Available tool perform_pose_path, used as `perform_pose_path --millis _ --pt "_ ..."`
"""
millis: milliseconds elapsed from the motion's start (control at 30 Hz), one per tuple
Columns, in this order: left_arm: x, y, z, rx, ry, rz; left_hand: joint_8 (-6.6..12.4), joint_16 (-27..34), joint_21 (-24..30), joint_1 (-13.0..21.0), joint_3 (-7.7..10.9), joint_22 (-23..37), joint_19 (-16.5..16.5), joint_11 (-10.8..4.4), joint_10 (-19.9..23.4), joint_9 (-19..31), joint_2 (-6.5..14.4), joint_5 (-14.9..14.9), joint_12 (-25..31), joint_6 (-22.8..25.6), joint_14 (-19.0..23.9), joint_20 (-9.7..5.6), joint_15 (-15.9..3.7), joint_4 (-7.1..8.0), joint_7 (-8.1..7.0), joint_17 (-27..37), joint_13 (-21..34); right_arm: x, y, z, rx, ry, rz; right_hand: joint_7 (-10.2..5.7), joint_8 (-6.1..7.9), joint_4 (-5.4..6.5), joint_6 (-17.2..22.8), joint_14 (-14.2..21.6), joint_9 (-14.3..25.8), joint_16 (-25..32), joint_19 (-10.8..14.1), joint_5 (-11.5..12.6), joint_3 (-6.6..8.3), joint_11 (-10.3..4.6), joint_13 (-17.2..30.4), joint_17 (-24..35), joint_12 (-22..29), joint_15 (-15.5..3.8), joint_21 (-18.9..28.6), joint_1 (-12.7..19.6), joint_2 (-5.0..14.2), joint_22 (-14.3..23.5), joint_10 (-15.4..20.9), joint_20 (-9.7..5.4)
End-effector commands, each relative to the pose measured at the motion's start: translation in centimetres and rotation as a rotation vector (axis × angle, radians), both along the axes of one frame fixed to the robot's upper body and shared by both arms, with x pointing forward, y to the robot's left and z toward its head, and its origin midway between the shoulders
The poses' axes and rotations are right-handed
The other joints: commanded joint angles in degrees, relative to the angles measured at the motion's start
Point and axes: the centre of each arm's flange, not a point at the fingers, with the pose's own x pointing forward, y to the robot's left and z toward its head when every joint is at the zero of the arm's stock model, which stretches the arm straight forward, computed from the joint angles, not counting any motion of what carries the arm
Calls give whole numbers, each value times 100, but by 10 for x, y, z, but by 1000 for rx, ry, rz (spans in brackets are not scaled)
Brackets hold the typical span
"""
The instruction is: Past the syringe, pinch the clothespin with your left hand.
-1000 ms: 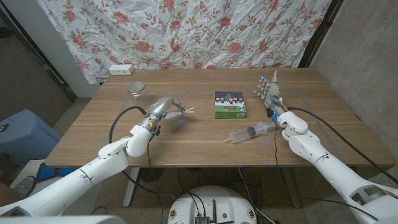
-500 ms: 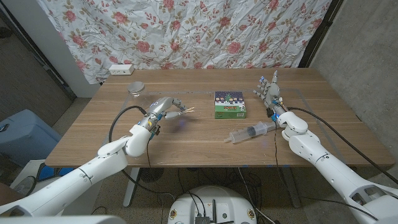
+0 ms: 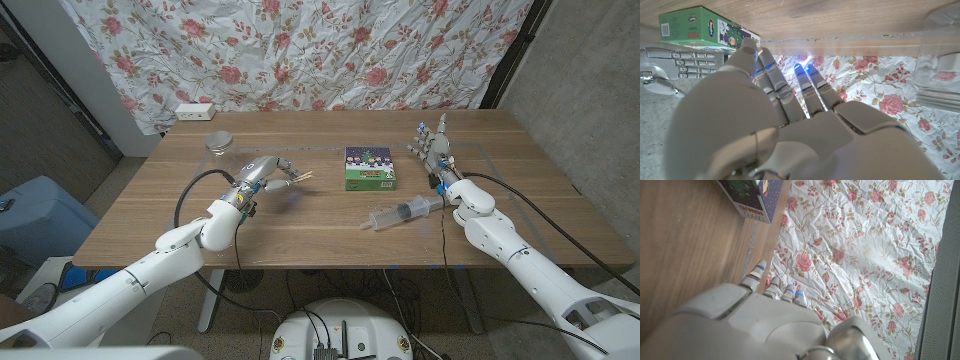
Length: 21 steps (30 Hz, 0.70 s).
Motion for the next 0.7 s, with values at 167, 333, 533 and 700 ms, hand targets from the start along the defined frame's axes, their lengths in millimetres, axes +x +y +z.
perform_pose_path --millis 167,333,533,700 --pt "-1 2 -1 18 12 13 -25 -13 4 -88 -52 28 -15 4 -57 9 -28 23 -27 -53 -38 -1 -806 2 -12 2 15 0 0 0 0 0 0 -1 2 -5 15 32 15 -10 21 29 -36 -31 23 19 -15 -225 -6 5 455 26 8 13" --pt "-1 2 -1 21 13 12 -27 -14 5 -116 -71 29 -15 6 -72 10 -36 24 -27 -67 -48 -3 -798 8 -8 2 15 0 0 0 0 0 0 -5 2 -4 15 32 15 -11 19 29 -36 -28 23 20 -14 -228 -8 5 455 26 10 17" --pt "-1 2 0 23 13 16 -21 -14 8 -167 -106 29 -9 7 -95 10 -60 25 -27 -67 -60 -16 -786 18 -7 1 13 0 0 0 0 0 0 -2 1 -4 12 32 15 -12 22 29 -37 -31 23 21 -15 -233 -7 5 455 26 8 16" --pt "0 2 0 24 14 19 -27 -13 8 -210 -137 30 -9 12 -136 10 -84 27 -35 -94 -68 -18 -786 22 -9 1 10 0 0 0 0 0 0 -2 0 -4 10 31 15 -14 20 29 -37 -30 23 22 -15 -236 -8 5 455 26 11 17"
